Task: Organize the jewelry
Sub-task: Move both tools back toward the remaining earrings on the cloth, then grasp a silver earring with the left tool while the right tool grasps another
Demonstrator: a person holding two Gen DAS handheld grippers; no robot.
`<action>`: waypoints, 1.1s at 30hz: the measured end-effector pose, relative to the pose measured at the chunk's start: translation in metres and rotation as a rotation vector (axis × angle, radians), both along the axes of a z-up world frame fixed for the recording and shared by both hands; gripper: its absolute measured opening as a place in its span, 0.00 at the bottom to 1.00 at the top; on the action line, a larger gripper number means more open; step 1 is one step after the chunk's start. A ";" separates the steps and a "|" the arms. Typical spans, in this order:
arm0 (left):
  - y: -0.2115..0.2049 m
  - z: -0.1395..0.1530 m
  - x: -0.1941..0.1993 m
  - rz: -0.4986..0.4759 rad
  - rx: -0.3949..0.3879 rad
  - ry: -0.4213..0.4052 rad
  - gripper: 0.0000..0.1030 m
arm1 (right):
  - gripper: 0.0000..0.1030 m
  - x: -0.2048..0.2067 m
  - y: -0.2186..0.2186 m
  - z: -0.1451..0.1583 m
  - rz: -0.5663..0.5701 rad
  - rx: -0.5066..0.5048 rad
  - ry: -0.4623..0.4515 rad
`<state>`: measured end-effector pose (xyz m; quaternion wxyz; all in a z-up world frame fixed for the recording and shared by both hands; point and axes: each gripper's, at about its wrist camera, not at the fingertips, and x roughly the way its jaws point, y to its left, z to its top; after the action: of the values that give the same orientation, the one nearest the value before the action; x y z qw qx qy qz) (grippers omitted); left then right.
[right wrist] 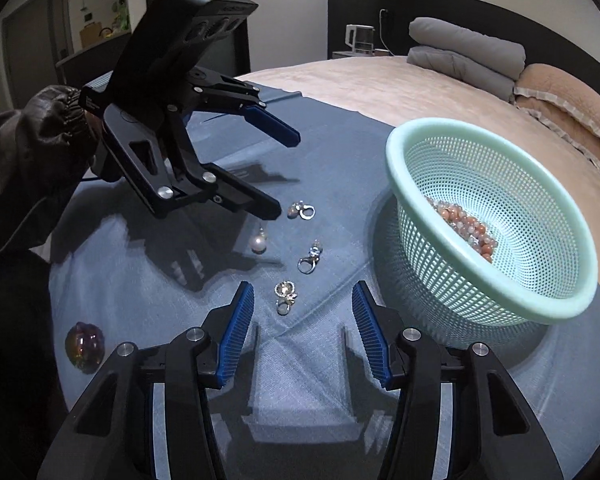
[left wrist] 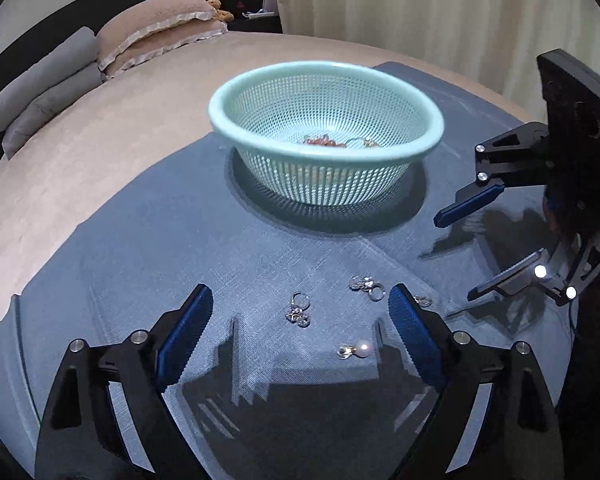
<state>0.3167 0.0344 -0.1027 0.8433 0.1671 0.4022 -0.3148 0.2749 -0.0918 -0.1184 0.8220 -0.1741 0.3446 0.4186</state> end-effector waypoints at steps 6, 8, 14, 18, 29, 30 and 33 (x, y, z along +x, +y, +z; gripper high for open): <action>0.000 -0.028 0.009 0.016 0.017 0.045 0.66 | 0.39 0.005 0.015 -0.020 -0.018 -0.004 0.045; -0.001 -0.028 0.008 0.029 0.029 0.033 0.58 | 0.30 0.007 0.021 -0.026 -0.040 -0.027 0.047; -0.010 -0.029 -0.008 -0.001 0.107 -0.003 0.15 | 0.12 0.000 0.029 -0.026 -0.087 -0.075 0.046; -0.012 -0.030 -0.023 -0.001 0.118 -0.006 0.14 | 0.09 -0.006 0.020 -0.022 -0.115 -0.054 0.079; 0.010 0.018 -0.053 0.056 0.017 -0.030 0.14 | 0.09 -0.039 -0.024 0.029 -0.203 0.012 0.012; 0.012 0.027 -0.058 0.057 0.008 -0.041 0.14 | 0.09 -0.042 -0.026 0.037 -0.207 0.018 -0.005; 0.015 0.057 -0.069 0.061 -0.001 -0.086 0.14 | 0.09 -0.053 -0.034 0.067 -0.221 0.036 -0.067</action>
<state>0.2473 0.0491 -0.0455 0.8692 0.1677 0.3702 -0.2818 0.2218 -0.1259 -0.0511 0.8772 -0.1342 0.3266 0.3253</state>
